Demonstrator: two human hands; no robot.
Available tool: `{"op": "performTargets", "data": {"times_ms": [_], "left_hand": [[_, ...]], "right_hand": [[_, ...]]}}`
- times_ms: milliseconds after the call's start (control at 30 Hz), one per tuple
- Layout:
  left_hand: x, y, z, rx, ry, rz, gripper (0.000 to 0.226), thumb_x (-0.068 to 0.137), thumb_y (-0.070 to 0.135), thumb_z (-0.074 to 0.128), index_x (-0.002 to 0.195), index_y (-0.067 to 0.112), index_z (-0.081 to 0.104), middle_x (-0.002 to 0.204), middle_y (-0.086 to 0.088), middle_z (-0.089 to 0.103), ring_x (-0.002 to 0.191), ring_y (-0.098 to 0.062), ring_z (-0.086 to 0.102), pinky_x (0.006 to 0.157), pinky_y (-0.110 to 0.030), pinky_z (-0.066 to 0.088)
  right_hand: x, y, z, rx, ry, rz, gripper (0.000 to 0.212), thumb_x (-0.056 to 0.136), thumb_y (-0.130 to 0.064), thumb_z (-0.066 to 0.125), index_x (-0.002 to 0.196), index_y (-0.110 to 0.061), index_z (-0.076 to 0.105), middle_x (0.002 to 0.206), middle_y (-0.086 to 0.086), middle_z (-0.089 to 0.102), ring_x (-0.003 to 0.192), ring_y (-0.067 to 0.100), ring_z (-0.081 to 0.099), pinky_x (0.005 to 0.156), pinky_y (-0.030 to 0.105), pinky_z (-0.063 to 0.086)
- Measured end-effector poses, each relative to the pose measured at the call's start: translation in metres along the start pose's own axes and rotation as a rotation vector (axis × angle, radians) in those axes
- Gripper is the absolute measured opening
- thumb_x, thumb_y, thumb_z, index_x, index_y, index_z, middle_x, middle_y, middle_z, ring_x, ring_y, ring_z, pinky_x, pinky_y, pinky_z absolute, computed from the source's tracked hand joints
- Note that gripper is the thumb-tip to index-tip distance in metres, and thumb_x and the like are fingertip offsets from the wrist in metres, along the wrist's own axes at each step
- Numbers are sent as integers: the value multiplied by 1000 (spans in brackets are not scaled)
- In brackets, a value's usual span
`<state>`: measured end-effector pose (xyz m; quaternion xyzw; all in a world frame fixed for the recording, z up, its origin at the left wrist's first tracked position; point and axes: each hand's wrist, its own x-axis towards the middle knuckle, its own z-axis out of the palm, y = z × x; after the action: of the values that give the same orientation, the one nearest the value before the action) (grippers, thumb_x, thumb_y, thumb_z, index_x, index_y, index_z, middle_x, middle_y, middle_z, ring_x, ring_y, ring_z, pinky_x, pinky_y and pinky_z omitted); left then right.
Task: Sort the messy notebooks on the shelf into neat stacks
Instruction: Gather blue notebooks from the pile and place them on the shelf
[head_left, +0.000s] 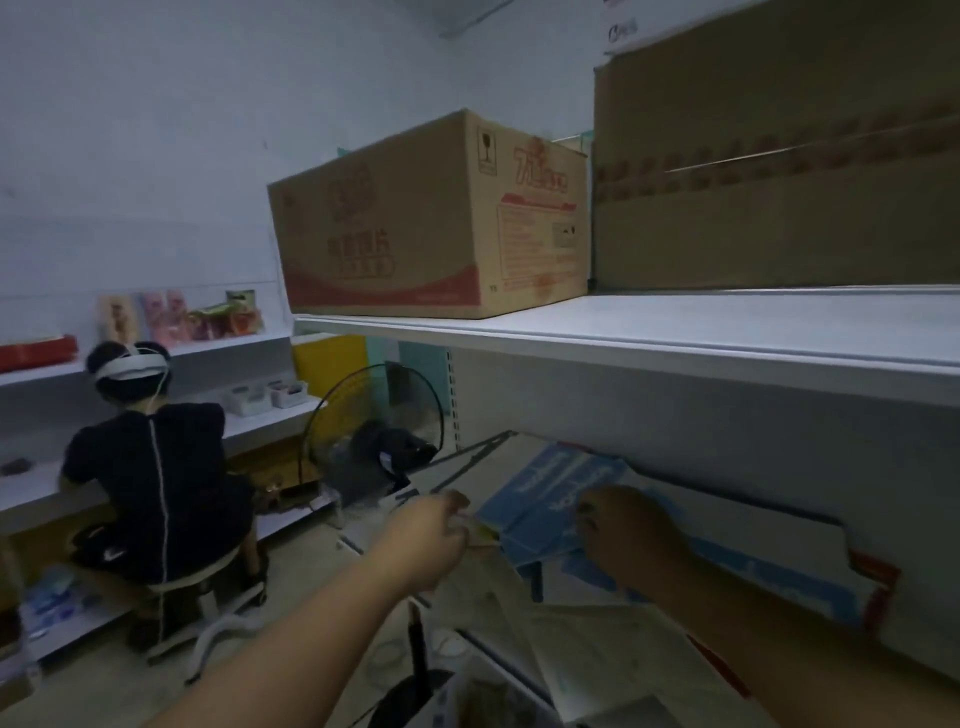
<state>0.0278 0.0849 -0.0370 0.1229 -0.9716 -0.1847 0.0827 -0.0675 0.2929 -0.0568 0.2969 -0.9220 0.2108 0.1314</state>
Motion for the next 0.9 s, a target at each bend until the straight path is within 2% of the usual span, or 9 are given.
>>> {"op": "performTargets", "data": {"times_ms": [67,167,267,367,467,533,633,767,900], "left_hand": [[32,-20,-9,-45,-34,34,46,93,25,48,139,19,44,141,-3,48,118,-19,54,83,-18,42],[69,-48,-10,-48,-94,93,46,96,31,49,139,17,42,142,-3,47,122,-21,50,91,-21,41],[103,-61,-6,-74,-203,109,55,95,40,48,143,18,36,148,-4,38,130,-22,43,102,-26,38],[131,-57,-5,-80,-257,169,56,94,42,48,142,16,36,146,-4,42,127,-21,46,98,-25,40],[141,-54,-4,-178,-290,195,57,90,35,59,138,11,42,138,-6,50,123,-21,51,93,-23,42],[150,-58,-1,-240,-290,160,66,84,35,66,138,7,40,140,-7,48,125,-21,48,96,-24,41],[159,-64,2,-330,-339,121,65,78,30,74,132,4,48,135,-8,52,119,-21,52,87,-21,42],[167,-73,1,-556,-343,115,53,73,11,77,121,3,55,121,-10,59,101,-19,56,82,-22,44],[181,-98,-14,-948,-443,26,42,81,1,66,122,5,55,118,-16,63,103,-32,61,88,-44,53]], "right_hand": [[13,-10,6,23,10,139,31,98,-25,40,68,-23,46,64,0,46,56,11,41,52,27,35],[28,-23,16,110,9,408,19,96,-26,46,93,-11,58,91,7,62,84,22,59,73,31,44],[30,-38,15,578,113,695,11,92,-17,55,88,-7,59,95,16,63,83,24,59,76,33,47],[22,-65,5,1183,300,824,10,93,-8,55,89,-4,62,84,10,62,75,21,58,78,34,48],[21,-78,3,1385,435,912,19,93,-5,52,74,-6,57,78,9,58,72,23,55,76,36,48],[29,-82,5,1431,480,975,12,91,-6,54,79,-5,55,80,12,56,72,25,55,61,36,52],[43,-83,16,1385,454,1020,7,90,-7,57,84,-5,58,82,14,60,73,24,57,60,31,52],[54,-88,31,676,238,918,8,93,-10,53,91,-17,53,90,5,61,82,22,62,75,39,56],[48,-72,18,470,467,883,21,96,-7,47,113,-13,56,109,11,59,85,23,55,81,38,49]]}}
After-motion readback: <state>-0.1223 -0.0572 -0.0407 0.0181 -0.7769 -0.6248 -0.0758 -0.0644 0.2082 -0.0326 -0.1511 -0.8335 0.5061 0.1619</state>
